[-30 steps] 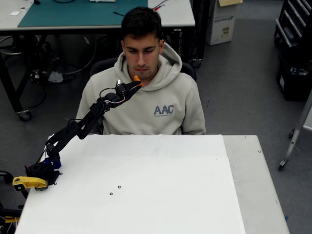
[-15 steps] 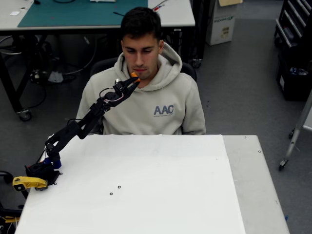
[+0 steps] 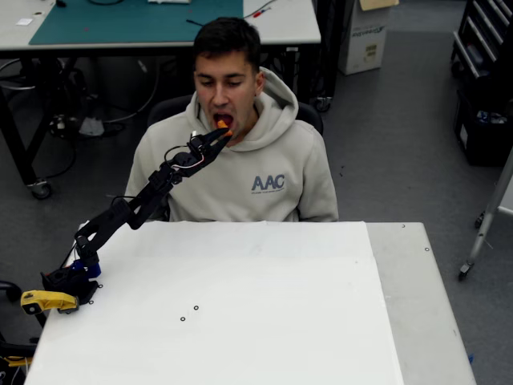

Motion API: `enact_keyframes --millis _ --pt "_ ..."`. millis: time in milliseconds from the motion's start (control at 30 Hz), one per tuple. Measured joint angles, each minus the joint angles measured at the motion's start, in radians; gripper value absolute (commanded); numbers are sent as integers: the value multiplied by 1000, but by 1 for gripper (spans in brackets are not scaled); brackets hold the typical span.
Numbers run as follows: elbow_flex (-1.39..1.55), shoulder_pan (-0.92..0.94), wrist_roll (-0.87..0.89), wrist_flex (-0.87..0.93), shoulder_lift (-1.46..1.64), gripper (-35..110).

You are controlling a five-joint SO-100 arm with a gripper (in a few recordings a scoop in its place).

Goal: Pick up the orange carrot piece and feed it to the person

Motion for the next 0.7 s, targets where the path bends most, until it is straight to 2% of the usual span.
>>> enact_keyframes --millis 300,700 --pt "0 -2 -97 0 0 -3" --pt "0 -9 -66 0 0 -3"
